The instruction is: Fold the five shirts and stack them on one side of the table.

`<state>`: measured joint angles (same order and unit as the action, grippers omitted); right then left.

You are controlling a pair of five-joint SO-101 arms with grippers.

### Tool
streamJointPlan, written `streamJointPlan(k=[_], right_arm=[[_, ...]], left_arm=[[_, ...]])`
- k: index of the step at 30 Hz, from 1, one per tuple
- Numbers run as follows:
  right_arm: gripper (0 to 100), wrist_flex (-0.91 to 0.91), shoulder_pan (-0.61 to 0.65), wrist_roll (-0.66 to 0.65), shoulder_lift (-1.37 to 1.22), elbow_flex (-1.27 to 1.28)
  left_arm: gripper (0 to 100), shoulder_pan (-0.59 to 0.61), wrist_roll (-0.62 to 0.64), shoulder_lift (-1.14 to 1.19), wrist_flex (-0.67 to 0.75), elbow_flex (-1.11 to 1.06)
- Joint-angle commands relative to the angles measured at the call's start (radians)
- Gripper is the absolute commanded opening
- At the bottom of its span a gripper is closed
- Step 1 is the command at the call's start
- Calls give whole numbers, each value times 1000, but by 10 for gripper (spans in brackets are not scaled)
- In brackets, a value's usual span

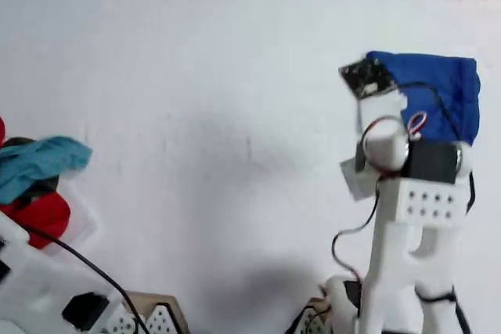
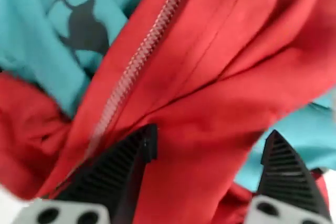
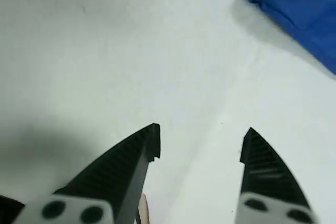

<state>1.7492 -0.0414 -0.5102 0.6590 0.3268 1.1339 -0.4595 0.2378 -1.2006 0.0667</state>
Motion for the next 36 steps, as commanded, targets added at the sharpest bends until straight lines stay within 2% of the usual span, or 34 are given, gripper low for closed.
streamJointPlan(k=[1, 4, 5, 9, 11, 13, 18, 23, 28, 31, 36], right_arm=[[248, 19, 19, 9, 101, 60], [248, 4, 18, 9, 125, 130], [248, -12, 18, 9, 131, 161], [248, -79, 16, 9, 131, 269], [248, -117, 16, 9, 131, 316], [248, -160, 16, 9, 131, 356], [248, -300, 16, 8, 131, 453], [248, -521, 16, 8, 124, 621], [248, -639, 15, 9, 130, 746], [248, -680, 15, 9, 130, 795], [248, -777, -18, 9, 131, 891]], left_arm=[[332, 6, -8, 107, -86, 168], [319, 5, -8, 161, -204, 274], [286, -5, -8, 167, -256, 309], [13, -78, -8, 175, -460, 410], [55, -126, -2, 175, -546, 426], [31, -173, 14, 166, -585, 427], [25, -253, 117, 69, -586, 418], [24, -374, 120, -138, -586, 418], [24, -408, 120, -333, -586, 423], [24, -506, 121, -440, -585, 424], [24, -789, 196, -614, -575, 427]])
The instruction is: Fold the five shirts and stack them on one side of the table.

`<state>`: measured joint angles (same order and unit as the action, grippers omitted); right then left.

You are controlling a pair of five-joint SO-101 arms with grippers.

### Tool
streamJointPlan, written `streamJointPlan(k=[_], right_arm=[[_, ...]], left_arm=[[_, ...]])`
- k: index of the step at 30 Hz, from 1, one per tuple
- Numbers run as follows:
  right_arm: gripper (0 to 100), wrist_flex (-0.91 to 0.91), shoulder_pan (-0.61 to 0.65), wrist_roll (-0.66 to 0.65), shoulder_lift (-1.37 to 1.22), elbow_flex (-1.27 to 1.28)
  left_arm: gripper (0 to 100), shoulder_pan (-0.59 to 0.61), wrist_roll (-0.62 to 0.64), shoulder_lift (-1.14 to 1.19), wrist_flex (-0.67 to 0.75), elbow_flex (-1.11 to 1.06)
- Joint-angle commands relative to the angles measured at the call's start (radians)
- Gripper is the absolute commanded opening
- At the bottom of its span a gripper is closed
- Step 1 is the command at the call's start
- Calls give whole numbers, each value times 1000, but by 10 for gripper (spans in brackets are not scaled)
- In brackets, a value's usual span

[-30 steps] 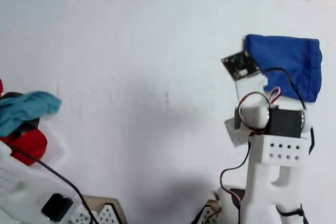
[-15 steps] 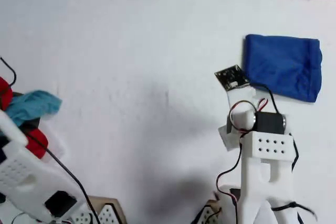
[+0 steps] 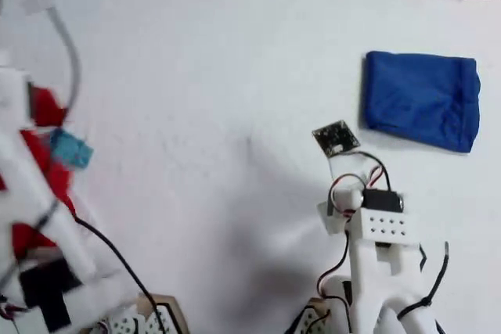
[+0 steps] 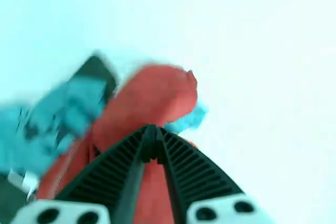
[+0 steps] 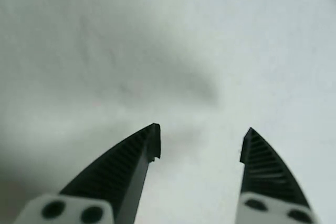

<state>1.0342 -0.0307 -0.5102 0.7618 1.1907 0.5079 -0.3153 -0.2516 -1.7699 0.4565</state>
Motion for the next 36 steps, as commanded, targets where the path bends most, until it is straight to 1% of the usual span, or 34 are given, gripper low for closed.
streamJointPlan(k=[1, 5, 7, 9, 11, 13, 16, 18, 21, 22, 25, 28, 32, 36], right_arm=[[248, -93, -48, 9, 28, 52], [248, -206, -134, 9, 28, 147], [248, -237, -168, 9, 28, 175], [248, -237, -179, 9, 28, 175], [248, -240, -176, 9, 28, 176], [248, -242, -176, 9, 28, 178], [248, -243, -176, 9, 28, 178], [248, -246, -174, 9, 25, 178], [248, -246, -174, 9, 25, 178], [248, -246, -174, 9, 25, 178], [248, -246, -174, 9, 25, 178], [248, -246, -174, 9, 24, 178], [248, -248, -174, 9, 22, 178], [248, -248, -174, 9, 21, 178]], left_arm=[[24, -222, 69, -155, 0, 38], [24, -450, 123, -229, 37, 38], [24, -540, 146, -233, 44, 38], [24, -595, 158, -230, 43, 28], [24, -598, 157, -227, 43, 27], [24, -554, 153, -229, 34, 27], [49, -413, 149, -229, -2, -21], [116, -308, 120, -229, -3, -122], [224, -192, 20, -229, 0, -329], [241, -157, -5, -229, 0, -404], [230, -52, -46, -229, 2, -599], [226, 57, -89, -230, 29, -745], [229, 198, -144, -230, 114, -868], [231, 307, -229, -230, 193, -935]])
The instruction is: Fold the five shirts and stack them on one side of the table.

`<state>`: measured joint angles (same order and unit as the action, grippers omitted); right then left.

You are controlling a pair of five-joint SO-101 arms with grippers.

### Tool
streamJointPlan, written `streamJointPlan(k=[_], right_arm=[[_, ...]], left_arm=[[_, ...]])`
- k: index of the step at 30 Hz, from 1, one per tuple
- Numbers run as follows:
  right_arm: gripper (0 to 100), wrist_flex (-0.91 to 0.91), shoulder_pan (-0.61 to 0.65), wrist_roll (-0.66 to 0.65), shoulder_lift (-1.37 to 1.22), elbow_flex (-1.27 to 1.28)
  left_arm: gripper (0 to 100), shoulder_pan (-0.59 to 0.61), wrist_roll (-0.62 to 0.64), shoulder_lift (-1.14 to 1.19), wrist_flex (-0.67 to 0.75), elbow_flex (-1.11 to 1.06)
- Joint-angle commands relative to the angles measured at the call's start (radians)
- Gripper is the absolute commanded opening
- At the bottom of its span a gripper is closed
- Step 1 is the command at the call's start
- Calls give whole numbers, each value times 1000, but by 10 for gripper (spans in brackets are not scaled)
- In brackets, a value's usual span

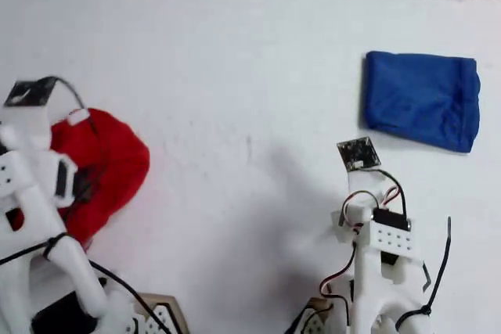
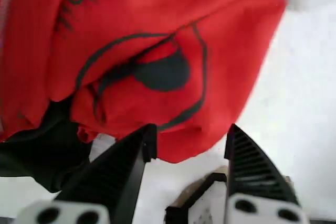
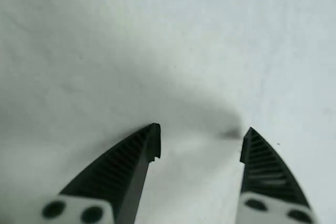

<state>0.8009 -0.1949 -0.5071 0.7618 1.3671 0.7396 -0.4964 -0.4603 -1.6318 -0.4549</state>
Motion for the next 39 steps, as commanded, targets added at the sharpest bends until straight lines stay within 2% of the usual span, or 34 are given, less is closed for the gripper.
streamJointPlan(k=[1, 6, 11, 15, 17, 19, 20, 22, 29, 39], right_arm=[[248, -15, -10, 6, 21, 2], [248, -15, -10, 6, 21, 3], [248, -15, -10, 6, 21, 3], [248, -15, -10, 6, 21, 3], [248, -15, -10, 6, 21, 3], [248, -15, -10, 6, 21, 3], [248, -15, -10, 6, 21, 3], [248, -15, -10, 6, 21, 3], [248, -15, -10, 6, 21, 3], [248, -22, -10, 9, 28, 12]], left_arm=[[232, 97, -64, -21, 72, -39], [288, 163, -94, -21, 199, -157], [289, 155, -94, -21, 430, -335], [259, 100, -94, -21, 499, -418], [172, 49, -87, -25, 480, -420], [35, -6, -84, -28, 448, -403], [13, -34, -83, -28, 428, -387], [45, -78, -48, -28, 385, -354], [26, -276, 83, -28, 224, -113], [26, -697, 284, -28, -25, 420]])
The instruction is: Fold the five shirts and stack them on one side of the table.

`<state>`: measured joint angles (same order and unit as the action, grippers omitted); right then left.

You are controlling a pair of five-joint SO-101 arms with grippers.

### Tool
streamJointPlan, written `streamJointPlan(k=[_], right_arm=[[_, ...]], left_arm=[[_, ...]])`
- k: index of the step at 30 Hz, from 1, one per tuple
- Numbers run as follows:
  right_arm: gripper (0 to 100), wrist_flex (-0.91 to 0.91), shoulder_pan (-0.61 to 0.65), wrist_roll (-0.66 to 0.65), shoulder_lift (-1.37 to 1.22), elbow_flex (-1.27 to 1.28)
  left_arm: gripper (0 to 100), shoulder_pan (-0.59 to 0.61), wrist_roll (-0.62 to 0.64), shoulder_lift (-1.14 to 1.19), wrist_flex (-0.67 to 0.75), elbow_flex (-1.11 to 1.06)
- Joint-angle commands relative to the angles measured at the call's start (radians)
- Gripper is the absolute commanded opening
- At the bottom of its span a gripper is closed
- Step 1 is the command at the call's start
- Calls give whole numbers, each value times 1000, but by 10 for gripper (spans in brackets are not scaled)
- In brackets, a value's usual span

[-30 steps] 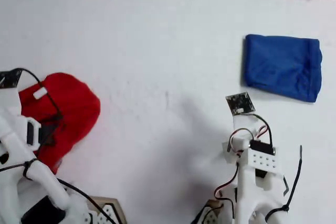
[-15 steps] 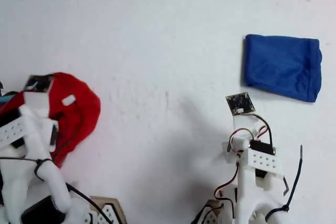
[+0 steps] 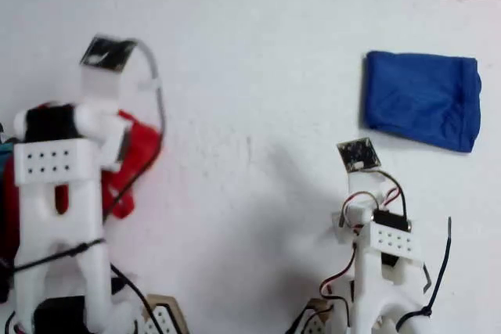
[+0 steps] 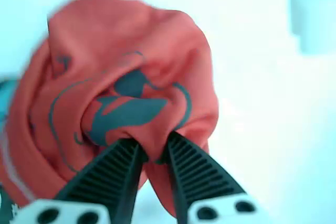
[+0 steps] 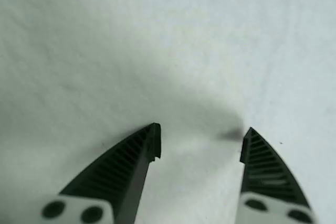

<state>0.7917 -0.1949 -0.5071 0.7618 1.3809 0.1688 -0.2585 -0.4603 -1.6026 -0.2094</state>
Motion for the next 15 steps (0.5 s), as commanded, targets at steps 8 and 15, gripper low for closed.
streamJointPlan(k=[8, 15], right_arm=[[248, -24, -10, 55, 28, -2], [248, -24, -10, 55, 28, 0]], left_arm=[[37, -427, 117, -25, -86, 403], [198, -468, 170, -21, -83, 420]])
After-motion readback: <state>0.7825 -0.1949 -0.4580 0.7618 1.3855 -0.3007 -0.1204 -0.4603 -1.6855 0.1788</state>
